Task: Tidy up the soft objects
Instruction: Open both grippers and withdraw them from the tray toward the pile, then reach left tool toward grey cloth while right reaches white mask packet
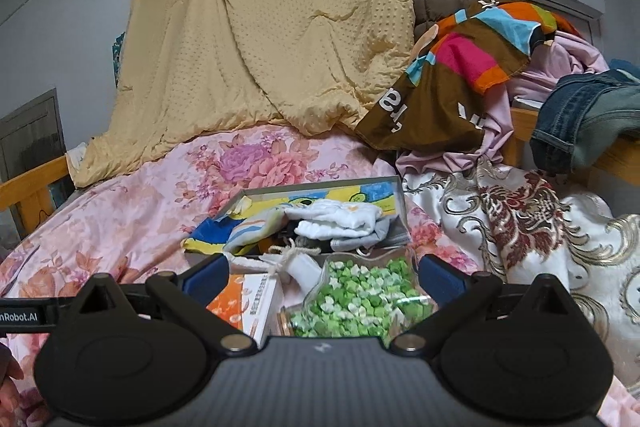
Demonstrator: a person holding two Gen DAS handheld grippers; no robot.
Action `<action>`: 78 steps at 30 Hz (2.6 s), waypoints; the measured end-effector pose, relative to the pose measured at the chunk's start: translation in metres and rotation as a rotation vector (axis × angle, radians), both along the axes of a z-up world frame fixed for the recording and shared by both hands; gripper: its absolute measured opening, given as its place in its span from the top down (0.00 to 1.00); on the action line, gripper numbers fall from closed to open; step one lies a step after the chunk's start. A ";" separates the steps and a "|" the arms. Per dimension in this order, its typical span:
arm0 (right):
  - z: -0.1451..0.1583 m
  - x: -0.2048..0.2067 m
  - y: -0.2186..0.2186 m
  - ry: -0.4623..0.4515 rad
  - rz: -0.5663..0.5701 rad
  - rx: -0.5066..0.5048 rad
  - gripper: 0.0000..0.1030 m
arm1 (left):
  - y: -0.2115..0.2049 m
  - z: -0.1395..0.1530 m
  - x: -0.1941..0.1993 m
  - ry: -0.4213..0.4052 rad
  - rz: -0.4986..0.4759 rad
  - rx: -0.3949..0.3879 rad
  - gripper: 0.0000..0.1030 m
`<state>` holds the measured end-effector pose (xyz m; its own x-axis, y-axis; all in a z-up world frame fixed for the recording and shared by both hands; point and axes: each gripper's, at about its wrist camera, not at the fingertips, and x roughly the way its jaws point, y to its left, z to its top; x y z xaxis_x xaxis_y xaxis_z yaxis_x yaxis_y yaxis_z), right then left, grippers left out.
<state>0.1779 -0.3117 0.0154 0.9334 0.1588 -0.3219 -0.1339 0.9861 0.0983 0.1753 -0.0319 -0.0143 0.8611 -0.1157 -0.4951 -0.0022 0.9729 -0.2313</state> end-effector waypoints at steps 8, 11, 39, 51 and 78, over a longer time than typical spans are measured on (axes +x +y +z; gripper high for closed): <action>-0.002 -0.019 0.004 -0.007 -0.036 -0.009 0.00 | 0.001 -0.013 -0.014 -0.009 -0.049 0.014 0.01; -0.003 -0.022 0.006 -0.001 -0.042 -0.016 0.00 | 0.000 -0.016 -0.016 -0.012 -0.068 0.016 0.01; -0.025 -0.001 0.030 0.145 0.017 -0.122 0.00 | -0.007 -0.042 0.001 0.039 -0.165 0.019 0.01; -0.036 0.020 -0.005 0.264 -0.086 0.037 0.00 | -0.032 -0.060 0.015 0.102 -0.330 0.066 0.01; -0.059 0.041 0.009 0.421 -0.054 -0.030 0.00 | -0.043 -0.088 0.036 0.214 -0.399 0.047 0.01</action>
